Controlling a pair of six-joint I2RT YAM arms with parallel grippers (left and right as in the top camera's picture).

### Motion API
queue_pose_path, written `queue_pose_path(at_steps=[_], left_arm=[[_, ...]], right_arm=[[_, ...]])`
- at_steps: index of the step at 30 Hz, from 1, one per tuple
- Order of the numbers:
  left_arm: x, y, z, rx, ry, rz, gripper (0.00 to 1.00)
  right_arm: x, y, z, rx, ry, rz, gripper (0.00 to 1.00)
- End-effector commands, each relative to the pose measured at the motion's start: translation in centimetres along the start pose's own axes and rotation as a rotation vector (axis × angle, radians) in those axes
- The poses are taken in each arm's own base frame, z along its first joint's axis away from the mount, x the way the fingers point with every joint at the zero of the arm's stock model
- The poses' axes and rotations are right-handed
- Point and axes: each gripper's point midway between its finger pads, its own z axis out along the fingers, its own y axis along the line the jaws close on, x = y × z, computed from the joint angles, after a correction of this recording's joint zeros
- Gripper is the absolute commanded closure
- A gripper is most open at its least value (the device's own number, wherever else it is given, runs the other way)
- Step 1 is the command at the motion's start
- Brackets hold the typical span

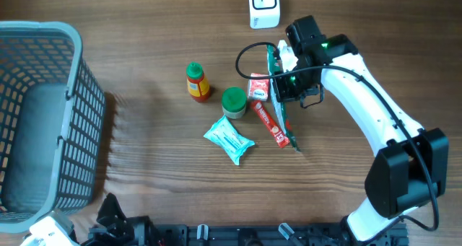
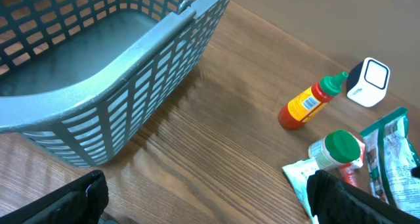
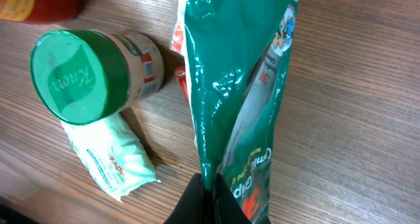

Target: Scan the item barcode

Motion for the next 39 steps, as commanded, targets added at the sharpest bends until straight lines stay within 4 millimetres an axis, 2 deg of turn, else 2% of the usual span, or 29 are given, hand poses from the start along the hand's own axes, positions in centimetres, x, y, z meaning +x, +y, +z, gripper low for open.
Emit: queue_pose_path(at_steps=[1, 3, 5, 6, 9, 12, 16, 19, 21, 23, 24, 25, 26, 27, 28, 29, 34, 39], left_arm=[[0.0, -0.1, -0.2, 0.008, -0.012, 0.014, 0.0], [0.0, -0.1, -0.2, 0.008, -0.012, 0.014, 0.0], [0.0, -0.1, -0.2, 0.008, -0.012, 0.014, 0.0], [0.0, -0.1, -0.2, 0.008, -0.012, 0.014, 0.0], [0.0, -0.1, -0.2, 0.008, -0.012, 0.014, 0.0], [0.0, -0.1, -0.2, 0.008, -0.012, 0.014, 0.0], [0.0, -0.1, -0.2, 0.008, -0.012, 0.014, 0.0], [0.0, -0.1, -0.2, 0.008, -0.012, 0.014, 0.0], [0.0, -0.1, -0.2, 0.008, -0.012, 0.014, 0.0], [0.0, -0.1, -0.2, 0.008, -0.012, 0.014, 0.0], [0.0, -0.1, -0.2, 0.009, -0.012, 0.014, 0.0], [0.0, -0.1, -0.2, 0.008, -0.012, 0.014, 0.0], [0.0, -0.1, -0.2, 0.008, -0.012, 0.014, 0.0], [0.0, -0.1, -0.2, 0.008, -0.012, 0.014, 0.0], [0.0, -0.1, -0.2, 0.008, -0.012, 0.014, 0.0], [0.0, -0.1, -0.2, 0.008, -0.012, 0.014, 0.0], [0.0, -0.1, -0.2, 0.008, -0.012, 0.014, 0.0], [0.0, -0.1, -0.2, 0.008, -0.012, 0.014, 0.0]], right_arm=[[-0.1, 1.1, -0.3, -0.056, -0.012, -0.007, 0.96], [0.1, 2.2, -0.4, -0.122, -0.007, -0.043, 0.96], [0.4, 5.4, -1.2, -0.319, -0.001, -0.124, 0.96], [0.6, 6.3, -1.6, -0.38, 0.002, -0.133, 0.96], [0.8, 6.1, -1.9, -0.389, 0.017, -0.108, 0.96], [0.7, 6.5, -3.2, -0.445, 0.01, -0.097, 0.96], [0.3, 6.0, -3.0, -0.416, -0.005, -0.111, 0.96], [0.2, 5.0, -1.1, -0.377, -0.019, -0.096, 0.96], [1.4, 4.1, 1.2, -0.365, 0.008, -0.054, 0.96], [2.4, 1.9, 3.5, -0.262, 0.026, 0.037, 0.96], [2.5, 1.3, 3.8, -0.23, 0.027, 0.046, 0.95], [2.6, 1.1, 4.0, -0.218, 0.027, 0.041, 0.88], [2.5, 1.1, 4.0, -0.217, 0.025, 0.04, 0.77], [2.4, 1.1, 4.0, -0.218, 0.02, 0.038, 0.55], [2.4, 1.1, 4.0, -0.218, 0.02, 0.038, 0.48], [2.3, 1.2, 4.0, -0.219, 0.018, 0.038, 0.46], [2.5, 3.6, 3.2, -0.364, 0.032, 0.038, 0.19], [1.4, 4.0, 1.8, -0.363, 0.001, 0.044, 0.17]])
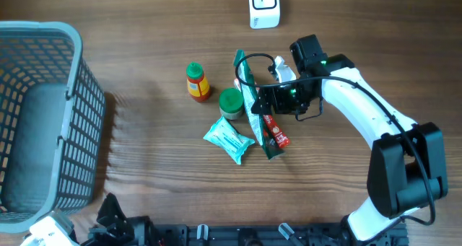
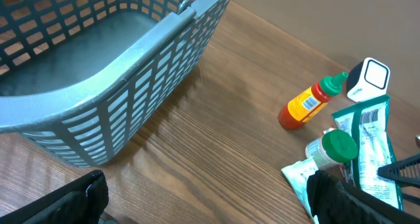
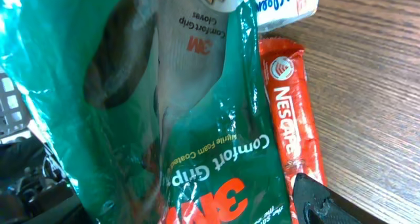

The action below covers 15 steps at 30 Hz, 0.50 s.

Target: Scan the item barcode

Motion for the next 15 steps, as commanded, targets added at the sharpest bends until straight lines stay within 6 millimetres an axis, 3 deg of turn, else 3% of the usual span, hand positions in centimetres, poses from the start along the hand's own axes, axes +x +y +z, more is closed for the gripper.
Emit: queue_pose_path(at_steps=[1, 5, 9, 10, 11, 13, 15], left_arm=[[0.0, -0.1, -0.2, 0.008, -0.013, 0.014, 0.0], [0.0, -0.1, -0.2, 0.008, -0.013, 0.014, 0.0], [0.0, -0.1, -0.2, 0.008, -0.013, 0.014, 0.0], [0.0, -0.1, -0.2, 0.008, -0.013, 0.014, 0.0], [0.0, -0.1, -0.2, 0.008, -0.013, 0.014, 0.0], [0.0, -0.1, -0.2, 0.008, -0.013, 0.014, 0.0], [0.0, -0.1, -0.2, 0.008, -0.013, 0.014, 0.0]], right_arm=[[-1.2, 1.6, -1.5, -0.018, -0.051, -0.024, 0.18], [-0.1, 1.9, 0.1, 0.125, -0.019, -0.098, 0.2], [0.3, 1.0, 1.3, 0.418, -0.053, -0.136, 0.2], [0.4, 1.3, 1.5, 0.423, -0.053, -0.153, 0.29], [0.3, 1.5, 1.7, 0.43, -0.061, -0.163, 0.49], [-0.1, 0.7, 1.7, 0.467, -0.089, -0.156, 0.61], [0.3, -0.2, 2.3, 0.466, -0.083, -0.145, 0.82]])
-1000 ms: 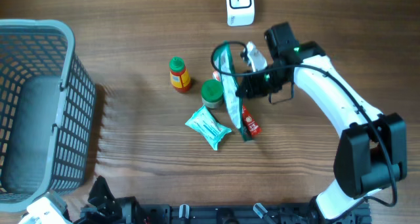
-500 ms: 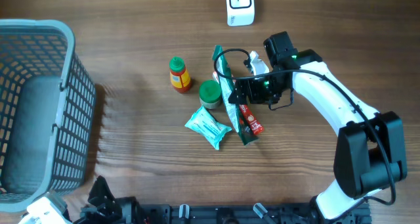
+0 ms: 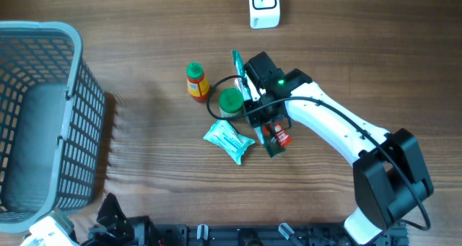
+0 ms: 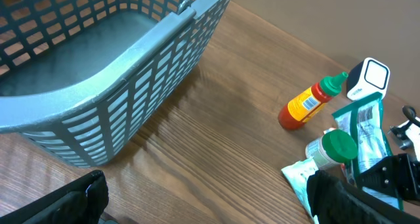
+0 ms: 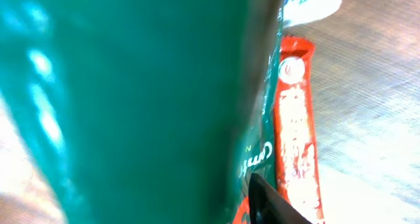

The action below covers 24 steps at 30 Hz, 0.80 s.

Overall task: Scan the item barcode
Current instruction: 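Swing the held glove bag toward the scanner with the right gripper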

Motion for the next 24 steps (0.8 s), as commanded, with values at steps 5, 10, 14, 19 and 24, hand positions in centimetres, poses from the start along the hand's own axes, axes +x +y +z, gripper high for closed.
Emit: queue_pose_path(at_steps=[5, 10, 14, 19, 24], left_arm=[[0.0, -0.1, -0.2, 0.008, -0.012, 0.014, 0.0], [0.0, -0.1, -0.2, 0.008, -0.012, 0.014, 0.0], [0.0, -0.1, -0.2, 0.008, -0.012, 0.014, 0.0], [0.0, -0.1, -0.2, 0.008, -0.012, 0.014, 0.0], [0.0, -0.1, -0.2, 0.008, -0.012, 0.014, 0.0]], right_arm=[[0.1, 1.2, -1.1, -0.109, -0.025, -0.091, 0.96], [-3.0, 2.8, -12.3, -0.395, -0.283, -0.206, 0.96], [0.1, 4.5, -18.2, -0.633, -0.347, -0.325, 0.95], [5.7, 8.1, -21.1, -0.977, -0.254, -0.425, 0.96], [9.8, 8.0, -20.5, -1.024, -0.139, -0.437, 0.95]])
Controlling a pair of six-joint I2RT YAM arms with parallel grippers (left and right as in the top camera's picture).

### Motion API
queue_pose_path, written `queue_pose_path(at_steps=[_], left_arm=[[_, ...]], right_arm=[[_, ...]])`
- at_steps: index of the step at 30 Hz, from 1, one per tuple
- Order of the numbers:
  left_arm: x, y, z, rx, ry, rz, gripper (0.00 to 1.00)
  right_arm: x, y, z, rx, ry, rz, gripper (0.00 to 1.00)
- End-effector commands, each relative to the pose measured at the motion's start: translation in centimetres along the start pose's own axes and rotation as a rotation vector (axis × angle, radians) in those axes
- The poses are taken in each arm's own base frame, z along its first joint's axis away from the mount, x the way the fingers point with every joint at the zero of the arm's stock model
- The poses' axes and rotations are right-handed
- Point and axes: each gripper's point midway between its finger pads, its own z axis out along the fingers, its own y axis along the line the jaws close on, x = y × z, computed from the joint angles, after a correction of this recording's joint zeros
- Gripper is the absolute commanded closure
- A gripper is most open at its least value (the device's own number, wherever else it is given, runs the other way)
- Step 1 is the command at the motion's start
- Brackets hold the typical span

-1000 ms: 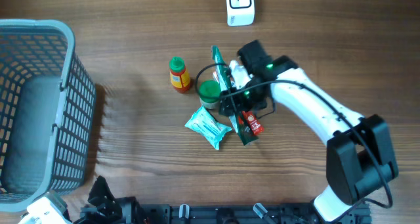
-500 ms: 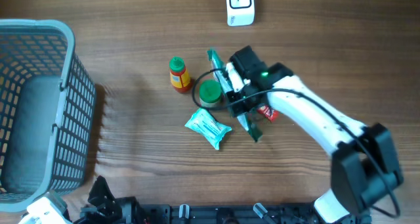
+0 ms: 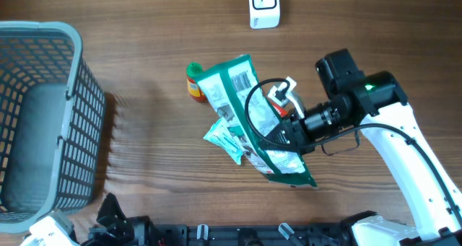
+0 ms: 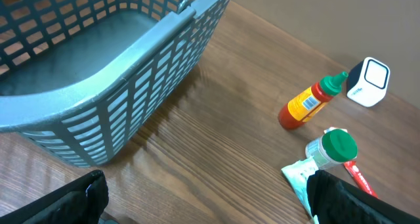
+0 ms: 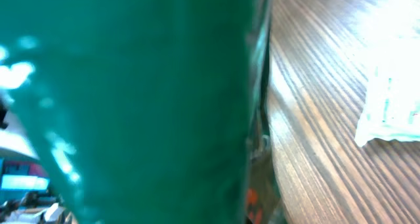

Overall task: Scan the item barcode
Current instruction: 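Swing the held glove bag toward the scanner with the right gripper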

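A green 3M glove packet (image 3: pixel 253 123) is held above the table, its broad printed face up and a barcode (image 3: pixel 242 80) near its far end. My right gripper (image 3: pixel 291 133) is shut on the packet's right edge. The packet (image 5: pixel 125 99) fills the right wrist view and hides the fingers. The white scanner (image 3: pixel 264 5) stands at the table's far edge, also visible as a scanner (image 4: pixel 368 81) in the left wrist view. My left gripper (image 4: pixel 210 214) is open, low at the near left, with nothing between its fingers (image 4: pixel 82 194).
A blue-grey basket (image 3: pixel 36 116) stands at the left. A red sauce bottle (image 4: pixel 308 104), a green-lidded jar (image 4: pixel 336 147), a tissue pack (image 3: pixel 222 141) and a red Nescafe stick (image 4: pixel 357 178) lie mid-table under the packet.
The right arm has swung out to the right. The packet, held edge-on over the jar before, now lies flat with its barcode face up, covering the jar and stick from above.
The right gripper first held the packet edge-on near the scanner, right of the red stick. Then the packet was further left over the stick, then over the jar. Now it is turned flat, barcode up. The left arm has stayed still.
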Motion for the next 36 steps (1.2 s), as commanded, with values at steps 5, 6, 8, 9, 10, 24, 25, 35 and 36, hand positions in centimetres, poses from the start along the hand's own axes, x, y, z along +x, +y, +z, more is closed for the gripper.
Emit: queue_pose_path(at_steps=[5, 6, 8, 9, 10, 24, 25, 35, 36], left_arm=[[-0.1, -0.1, -0.2, 0.008, -0.013, 0.013, 0.0], [-0.1, -0.1, -0.2, 0.008, -0.013, 0.014, 0.0], [-0.1, -0.1, -0.2, 0.008, -0.013, 0.013, 0.0], [-0.1, -0.1, -0.2, 0.008, -0.013, 0.013, 0.0], [-0.1, -0.1, -0.2, 0.008, -0.013, 0.013, 0.0], [-0.1, -0.1, -0.2, 0.008, -0.013, 0.013, 0.0], [-0.1, -0.1, -0.2, 0.008, -0.013, 0.013, 0.0], [-0.1, -0.1, -0.2, 0.008, -0.013, 0.013, 0.0], [-0.1, -0.1, -0.2, 0.008, -0.013, 0.014, 0.0]], right_arm=[[1.1, 1.5, 0.3, -0.102, 0.0, -0.134, 0.96], [1.0, 1.5, 0.3, -0.101, -0.001, -0.139, 0.96], [1.1, 1.5, 0.3, -0.101, -0.001, -0.152, 0.96], [1.1, 1.5, 0.3, -0.101, -0.002, -0.155, 0.96], [1.1, 1.5, 0.3, -0.101, -0.002, -0.16, 0.96], [-2.6, -8.3, -1.3, 0.416, -0.053, 0.049, 0.96], [-2.5, -10.4, -2.6, 0.561, -0.065, 0.134, 0.95], [-5.0, -14.1, -13.8, 1.24, -0.339, 0.161, 0.95], [-5.5, -14.8, -14.0, 1.267, -0.328, 0.133, 0.96]])
